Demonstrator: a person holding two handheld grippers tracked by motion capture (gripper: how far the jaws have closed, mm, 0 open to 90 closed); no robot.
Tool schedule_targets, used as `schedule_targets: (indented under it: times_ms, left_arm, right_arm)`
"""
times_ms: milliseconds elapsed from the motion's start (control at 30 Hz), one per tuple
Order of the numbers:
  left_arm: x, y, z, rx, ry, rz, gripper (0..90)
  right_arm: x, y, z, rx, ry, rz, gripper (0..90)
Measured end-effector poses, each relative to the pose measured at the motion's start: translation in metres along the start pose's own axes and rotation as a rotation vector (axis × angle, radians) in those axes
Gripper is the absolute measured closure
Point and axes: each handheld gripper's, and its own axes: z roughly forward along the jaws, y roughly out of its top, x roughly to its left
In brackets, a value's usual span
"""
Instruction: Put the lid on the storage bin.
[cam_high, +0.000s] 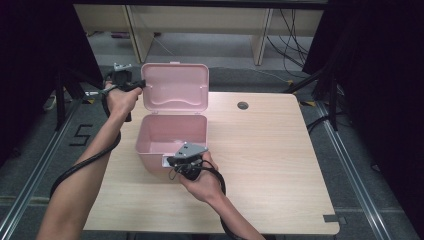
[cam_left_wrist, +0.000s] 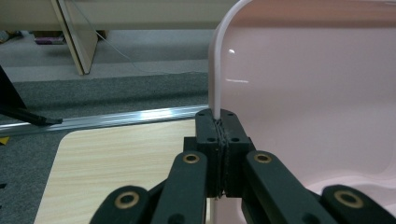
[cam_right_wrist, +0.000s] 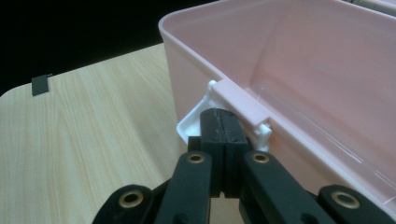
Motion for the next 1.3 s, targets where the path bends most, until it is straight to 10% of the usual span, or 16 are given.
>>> schedule_targets:
  times_ms: [1300]
  left_arm:
    - [-0.007,-0.012,-0.023,-0.083,0.012,0.034,88.6]
  right_arm:
    - [-0.002,0.000,0.000,-0.010,-0.009,-0.019,90.0]
